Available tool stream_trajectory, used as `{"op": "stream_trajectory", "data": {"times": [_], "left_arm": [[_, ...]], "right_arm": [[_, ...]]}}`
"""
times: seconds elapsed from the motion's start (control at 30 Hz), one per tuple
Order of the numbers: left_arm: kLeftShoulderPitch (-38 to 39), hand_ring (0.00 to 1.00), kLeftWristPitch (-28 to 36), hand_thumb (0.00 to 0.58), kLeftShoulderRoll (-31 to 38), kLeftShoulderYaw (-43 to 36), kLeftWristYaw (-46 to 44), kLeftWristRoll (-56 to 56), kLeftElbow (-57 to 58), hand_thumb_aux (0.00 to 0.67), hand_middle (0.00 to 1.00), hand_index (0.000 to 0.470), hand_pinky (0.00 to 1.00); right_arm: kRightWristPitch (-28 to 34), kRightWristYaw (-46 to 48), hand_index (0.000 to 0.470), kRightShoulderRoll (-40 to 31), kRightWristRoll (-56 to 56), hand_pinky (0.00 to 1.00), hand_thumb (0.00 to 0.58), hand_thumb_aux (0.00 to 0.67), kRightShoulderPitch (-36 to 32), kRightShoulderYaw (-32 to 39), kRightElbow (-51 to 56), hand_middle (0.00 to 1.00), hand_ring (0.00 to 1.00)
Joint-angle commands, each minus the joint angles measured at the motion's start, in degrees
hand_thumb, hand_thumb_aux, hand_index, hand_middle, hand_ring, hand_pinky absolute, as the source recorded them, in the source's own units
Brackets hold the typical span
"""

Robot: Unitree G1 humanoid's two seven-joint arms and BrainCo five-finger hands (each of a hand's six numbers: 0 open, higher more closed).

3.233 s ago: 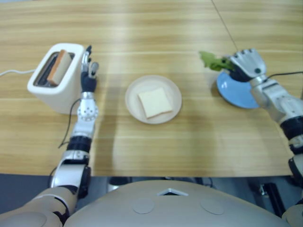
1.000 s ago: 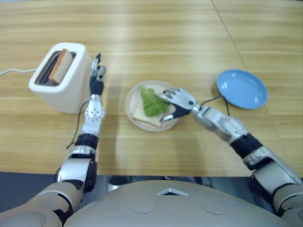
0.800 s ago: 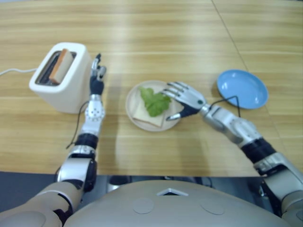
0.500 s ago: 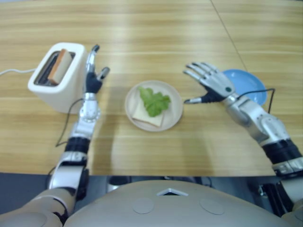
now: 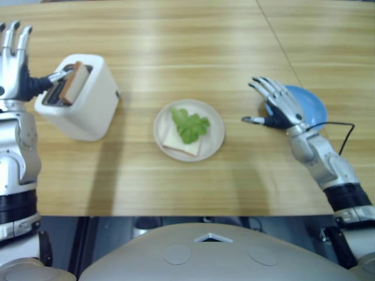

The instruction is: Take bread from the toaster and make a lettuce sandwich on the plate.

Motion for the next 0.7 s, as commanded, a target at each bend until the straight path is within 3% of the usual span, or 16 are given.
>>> {"op": "stream_trajectory", "data": {"times": [0.03,0.33,0.7], "left_arm": [[0.7,0.0,3.9,0.0,0.3,-1.8,-4.8,-2.9,4.4,0.0,0.0,0.0,0.0],[0.5,0.0,3.3,0.0,-1.8,-6.9,-9.6,-13.3,7.3,0.0,0.0,0.0,0.0],[0.8,0.0,3.4,0.0,-0.4,-6.9,-8.9,-19.2,6.5,0.0,0.0,0.0,0.0]], "right_arm": [[0.0,0.0,0.0,0.4,0.3,0.0,0.0,0.0,-0.3,-0.6,0.9,0.0,0.0],[-0.2,-0.1,0.0,0.6,0.3,0.0,0.0,0.0,-0.3,-0.8,1.3,0.0,0.0],[0.1,-0.4,0.0,0.9,0.0,0.0,0.0,0.0,0.5,-0.5,2.2,0.0,0.0]]}}
